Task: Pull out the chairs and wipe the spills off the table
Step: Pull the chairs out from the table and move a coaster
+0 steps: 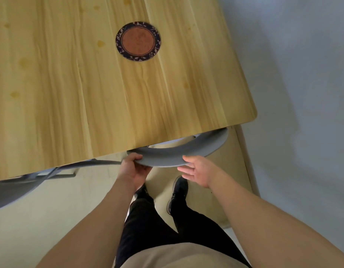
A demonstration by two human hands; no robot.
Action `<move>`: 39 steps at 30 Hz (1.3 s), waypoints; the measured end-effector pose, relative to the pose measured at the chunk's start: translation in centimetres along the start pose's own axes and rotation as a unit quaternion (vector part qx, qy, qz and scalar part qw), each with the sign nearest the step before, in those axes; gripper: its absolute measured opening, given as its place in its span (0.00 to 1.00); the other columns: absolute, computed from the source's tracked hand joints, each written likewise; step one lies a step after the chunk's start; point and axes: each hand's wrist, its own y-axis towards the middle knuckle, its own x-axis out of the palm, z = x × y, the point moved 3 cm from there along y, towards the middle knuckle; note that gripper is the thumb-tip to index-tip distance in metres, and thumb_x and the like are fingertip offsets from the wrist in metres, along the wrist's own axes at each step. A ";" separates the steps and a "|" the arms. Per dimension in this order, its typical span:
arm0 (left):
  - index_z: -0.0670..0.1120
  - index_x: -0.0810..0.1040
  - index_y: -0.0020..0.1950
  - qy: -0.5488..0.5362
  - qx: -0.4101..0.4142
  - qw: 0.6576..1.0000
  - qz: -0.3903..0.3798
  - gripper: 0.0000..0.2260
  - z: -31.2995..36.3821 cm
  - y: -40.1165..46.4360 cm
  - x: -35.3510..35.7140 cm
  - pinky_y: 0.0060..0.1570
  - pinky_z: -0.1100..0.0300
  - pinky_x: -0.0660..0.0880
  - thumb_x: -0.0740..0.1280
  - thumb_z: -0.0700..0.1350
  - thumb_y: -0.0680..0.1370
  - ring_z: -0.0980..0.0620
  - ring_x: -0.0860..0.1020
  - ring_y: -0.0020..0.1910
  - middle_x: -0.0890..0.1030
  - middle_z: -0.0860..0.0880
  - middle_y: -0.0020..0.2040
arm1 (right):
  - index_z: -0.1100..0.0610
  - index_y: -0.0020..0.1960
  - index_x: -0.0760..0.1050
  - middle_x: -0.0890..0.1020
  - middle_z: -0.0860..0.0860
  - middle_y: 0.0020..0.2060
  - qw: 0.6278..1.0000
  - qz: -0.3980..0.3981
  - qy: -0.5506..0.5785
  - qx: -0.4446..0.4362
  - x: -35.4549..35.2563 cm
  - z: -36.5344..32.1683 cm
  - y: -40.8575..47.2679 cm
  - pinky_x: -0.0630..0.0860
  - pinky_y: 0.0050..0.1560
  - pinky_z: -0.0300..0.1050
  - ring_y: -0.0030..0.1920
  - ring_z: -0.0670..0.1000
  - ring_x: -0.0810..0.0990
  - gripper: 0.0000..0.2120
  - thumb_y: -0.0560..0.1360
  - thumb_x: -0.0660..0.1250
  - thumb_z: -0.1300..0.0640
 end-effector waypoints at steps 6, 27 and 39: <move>0.40 0.76 0.56 0.054 -0.025 0.998 0.022 0.14 -1.0 -1.9 0.9 0.65 0.43 0.73 0.59 0.33 0.73 0.40 0.76 0.53 0.78 0.40 0.55 | 0.59 0.59 0.71 0.78 0.54 0.52 0.992 0.067 0.104 -0.034 -1.5 -2.0 -1.0 0.73 0.58 0.54 0.49 0.55 0.80 0.10 0.80 0.62 0.58; 0.42 0.73 0.64 0.002 0.086 0.984 0.157 0.30 -3.3 -1.6 3.4 0.60 0.38 0.75 0.52 0.30 0.64 0.34 0.78 0.59 0.79 0.38 0.62 | 0.63 0.73 0.61 0.73 0.59 0.66 0.997 -0.013 0.059 -0.052 -8.3 -7.2 -0.1 0.73 0.66 0.53 0.63 0.56 0.77 0.24 0.78 0.61 0.71; 0.39 0.73 0.60 0.011 0.085 0.988 0.131 0.27 -6.4 -1.9 7.2 0.58 0.40 0.77 0.55 0.32 0.61 0.35 0.79 0.59 0.80 0.38 0.60 | 0.62 0.67 0.66 0.78 0.60 0.57 0.995 0.001 0.079 -0.057 -12.6 -9.1 -0.2 0.75 0.64 0.55 0.58 0.56 0.80 0.20 0.77 0.61 0.71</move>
